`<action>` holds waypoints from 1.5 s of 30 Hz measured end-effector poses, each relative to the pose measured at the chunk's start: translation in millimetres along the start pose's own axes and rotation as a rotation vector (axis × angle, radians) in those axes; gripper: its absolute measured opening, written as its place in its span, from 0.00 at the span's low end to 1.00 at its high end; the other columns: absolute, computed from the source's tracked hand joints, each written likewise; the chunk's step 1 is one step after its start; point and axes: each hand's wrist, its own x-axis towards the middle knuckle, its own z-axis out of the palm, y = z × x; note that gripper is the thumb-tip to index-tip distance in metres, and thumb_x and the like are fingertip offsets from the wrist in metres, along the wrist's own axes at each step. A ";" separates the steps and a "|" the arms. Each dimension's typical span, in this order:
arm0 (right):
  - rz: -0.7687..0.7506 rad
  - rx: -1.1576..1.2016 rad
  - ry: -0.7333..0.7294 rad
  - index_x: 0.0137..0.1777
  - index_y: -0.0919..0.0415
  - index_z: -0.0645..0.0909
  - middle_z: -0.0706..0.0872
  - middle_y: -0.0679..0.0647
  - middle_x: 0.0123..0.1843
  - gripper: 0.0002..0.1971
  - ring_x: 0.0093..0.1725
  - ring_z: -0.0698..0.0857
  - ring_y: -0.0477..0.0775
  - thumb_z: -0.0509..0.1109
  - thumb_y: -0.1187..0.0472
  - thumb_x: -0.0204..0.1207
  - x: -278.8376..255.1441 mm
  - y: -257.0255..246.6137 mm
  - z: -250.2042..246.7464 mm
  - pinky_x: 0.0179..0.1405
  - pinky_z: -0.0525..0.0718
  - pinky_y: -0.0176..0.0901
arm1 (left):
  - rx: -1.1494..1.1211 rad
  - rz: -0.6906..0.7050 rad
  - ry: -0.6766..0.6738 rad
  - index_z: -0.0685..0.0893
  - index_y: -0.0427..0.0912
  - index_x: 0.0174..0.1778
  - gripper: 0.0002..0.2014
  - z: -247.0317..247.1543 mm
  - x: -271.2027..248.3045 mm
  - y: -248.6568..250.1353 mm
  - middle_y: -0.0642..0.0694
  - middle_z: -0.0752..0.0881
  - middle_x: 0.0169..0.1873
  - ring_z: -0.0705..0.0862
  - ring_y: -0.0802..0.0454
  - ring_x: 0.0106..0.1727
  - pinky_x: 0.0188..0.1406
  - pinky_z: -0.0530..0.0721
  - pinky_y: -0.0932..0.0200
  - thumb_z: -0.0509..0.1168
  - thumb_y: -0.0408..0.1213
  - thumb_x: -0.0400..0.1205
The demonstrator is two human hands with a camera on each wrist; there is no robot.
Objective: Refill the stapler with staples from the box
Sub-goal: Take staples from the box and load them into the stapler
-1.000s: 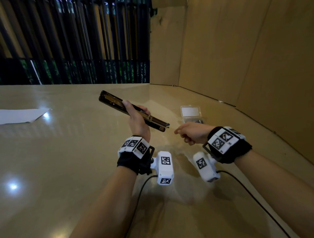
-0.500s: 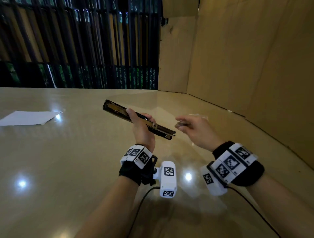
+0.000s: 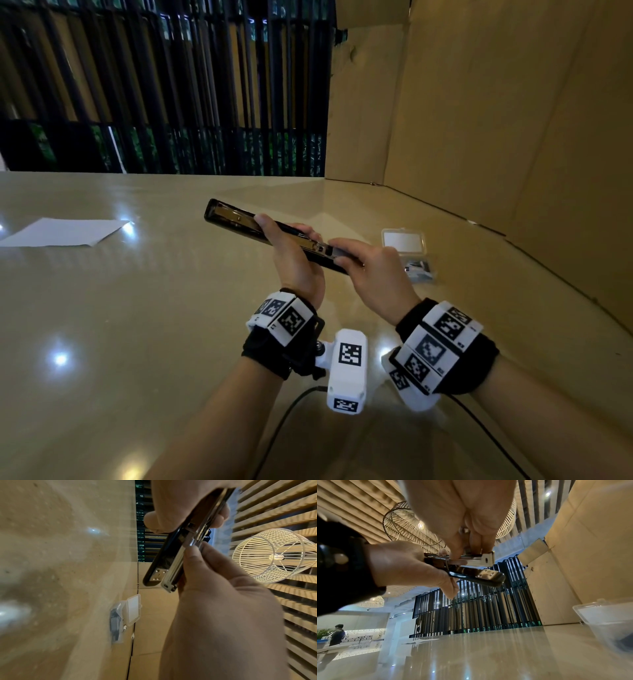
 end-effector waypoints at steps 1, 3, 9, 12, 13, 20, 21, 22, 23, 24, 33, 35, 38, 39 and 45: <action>-0.003 0.005 0.002 0.59 0.66 0.84 0.91 0.63 0.52 0.14 0.50 0.88 0.61 0.68 0.71 0.74 0.1 0.5 0.1 0.44 0.70 0.25 | 0.001 -0.008 0.001 0.71 0.43 0.28 0.30 -0.5 0.3 -0.4 0.48 0.71 0.26 0.72 0.53 0.28 0.36 0.75 0.61 0.46 0.68 0.77; 0.006 0.014 -0.005 0.60 0.65 0.84 0.91 0.63 0.53 0.15 0.51 0.88 0.60 0.69 0.71 0.73 0.8 2.4 0.0 0.45 0.71 0.23 | -0.002 -0.021 0.002 0.71 0.43 0.27 0.30 -0.8 0.7 -0.8 0.48 0.71 0.26 0.72 0.53 0.28 0.37 0.75 0.61 0.47 0.68 0.76; 0.090 0.079 -0.053 0.60 0.64 0.83 0.90 0.61 0.56 0.16 0.52 0.85 0.49 0.70 0.71 0.72 4.8 10.2 -0.6 0.44 0.69 0.08 | -0.005 -0.043 0.005 0.71 0.43 0.26 0.31 -1.9 1.1 -1.2 0.48 0.70 0.23 0.72 0.53 0.26 0.33 0.75 0.62 0.47 0.69 0.76; 0.125 0.111 -0.076 0.60 0.65 0.83 0.89 0.62 0.57 0.16 0.51 0.82 0.43 0.71 0.72 0.71 5.9 11.7 -2.3 0.44 0.70 0.09 | -0.016 -0.064 0.005 0.71 0.43 0.26 0.31 -2.4 0.6 -1.9 0.49 0.71 0.21 0.72 0.54 0.25 0.31 0.75 0.62 0.47 0.69 0.76; 0.132 0.123 -0.084 0.59 0.65 0.83 0.89 0.62 0.57 0.16 0.50 0.82 0.42 0.72 0.72 0.70 6.4 12.2 -3.1 0.44 0.71 0.09 | -0.024 -0.069 0.003 0.71 0.43 0.26 0.31 -2.4 0.4 -2.0 0.49 0.71 0.20 0.72 0.54 0.24 0.31 0.75 0.62 0.46 0.69 0.76; 0.147 0.179 -0.170 0.60 0.60 0.84 0.90 0.58 0.56 0.16 0.48 0.82 0.36 0.71 0.69 0.72 7.2 19.7 -8.3 0.47 0.74 0.16 | -0.030 -0.084 0.012 0.71 0.43 0.28 0.30 -4.1 -0.3 -2.7 0.48 0.70 0.25 0.71 0.53 0.27 0.36 0.76 0.61 0.47 0.69 0.76; 0.135 0.156 -0.180 0.61 0.60 0.83 0.89 0.57 0.58 0.16 0.52 0.81 0.39 0.70 0.68 0.73 6.3 20.2 -9.7 0.48 0.72 0.13 | -0.029 -0.084 0.014 0.71 0.43 0.28 0.30 -4.5 0.0 -2.6 0.48 0.70 0.26 0.71 0.53 0.27 0.36 0.76 0.61 0.47 0.69 0.76; 0.102 0.119 -0.182 0.63 0.59 0.82 0.87 0.56 0.61 0.16 0.56 0.79 0.40 0.68 0.68 0.75 5.0 20.3 -11.5 0.50 0.69 0.11 | -0.031 -0.083 0.016 0.71 0.43 0.28 0.30 -4.5 0.1 -2.2 0.48 0.70 0.25 0.72 0.53 0.27 0.37 0.76 0.61 0.47 0.69 0.76; 0.052 0.075 -0.177 0.64 0.58 0.81 0.86 0.55 0.63 0.17 0.59 0.78 0.42 0.66 0.69 0.77 3.8 20.7 -13.0 0.53 0.68 0.11 | -0.034 -0.079 0.017 0.71 0.43 0.28 0.30 -4.2 0.6 -1.3 0.49 0.71 0.25 0.72 0.54 0.27 0.38 0.77 0.62 0.48 0.69 0.76; 0.002 0.032 -0.169 0.64 0.58 0.81 0.84 0.55 0.65 0.18 0.62 0.78 0.44 0.62 0.71 0.78 2.7 21.6 -14.5 0.58 0.67 0.15 | -0.041 -0.074 0.017 0.71 0.43 0.27 0.30 -4.0 1.1 0.0 0.49 0.72 0.24 0.73 0.54 0.26 0.37 0.77 0.62 0.48 0.69 0.76; 0.296 -0.076 0.017 0.57 0.62 0.84 0.83 0.60 0.63 0.15 0.44 0.84 0.60 0.56 0.70 0.81 12.8 50.3 -47.7 0.39 0.80 0.32 | -0.087 -0.062 0.052 0.71 0.43 0.25 0.31 -5.8 8.3 6.4 0.52 0.75 0.18 0.74 0.56 0.21 0.29 0.77 0.65 0.48 0.69 0.76; 0.394 -0.167 -0.009 0.56 0.62 0.84 0.82 0.60 0.64 0.15 0.30 0.76 0.47 0.56 0.70 0.81 16.9 70.5 -53.8 0.25 0.73 0.26 | -0.092 -0.063 0.058 0.71 0.43 0.25 0.31 -5.9 9.1 6.8 0.53 0.75 0.17 0.75 0.57 0.20 0.27 0.78 0.66 0.48 0.68 0.76; 0.553 -0.281 -0.093 0.52 0.63 0.86 0.84 0.63 0.63 0.14 0.41 0.82 0.53 0.59 0.71 0.78 22.4 104.3 -59.2 0.42 0.81 0.40 | -0.093 -0.058 0.059 0.71 0.44 0.24 0.30 -7.2 8.9 5.9 0.53 0.75 0.16 0.75 0.58 0.19 0.26 0.78 0.66 0.48 0.68 0.77; 0.589 -0.311 -0.130 0.51 0.63 0.86 0.85 0.63 0.61 0.13 0.49 0.83 0.58 0.60 0.72 0.77 24.1 114.2 -59.8 0.50 0.81 0.45 | -0.088 -0.054 0.063 0.71 0.44 0.24 0.31 -7.9 9.1 5.5 0.53 0.75 0.17 0.75 0.58 0.19 0.26 0.78 0.66 0.48 0.68 0.77; 0.609 -0.475 -0.275 0.49 0.64 0.88 0.88 0.64 0.56 0.12 0.56 0.83 0.64 0.63 0.71 0.75 32.1 140.2 -52.7 0.54 0.79 0.48 | -0.087 -0.053 0.098 0.71 0.43 0.26 0.30 -14.0 12.0 5.5 0.51 0.74 0.24 0.75 0.57 0.22 0.33 0.78 0.65 0.48 0.68 0.76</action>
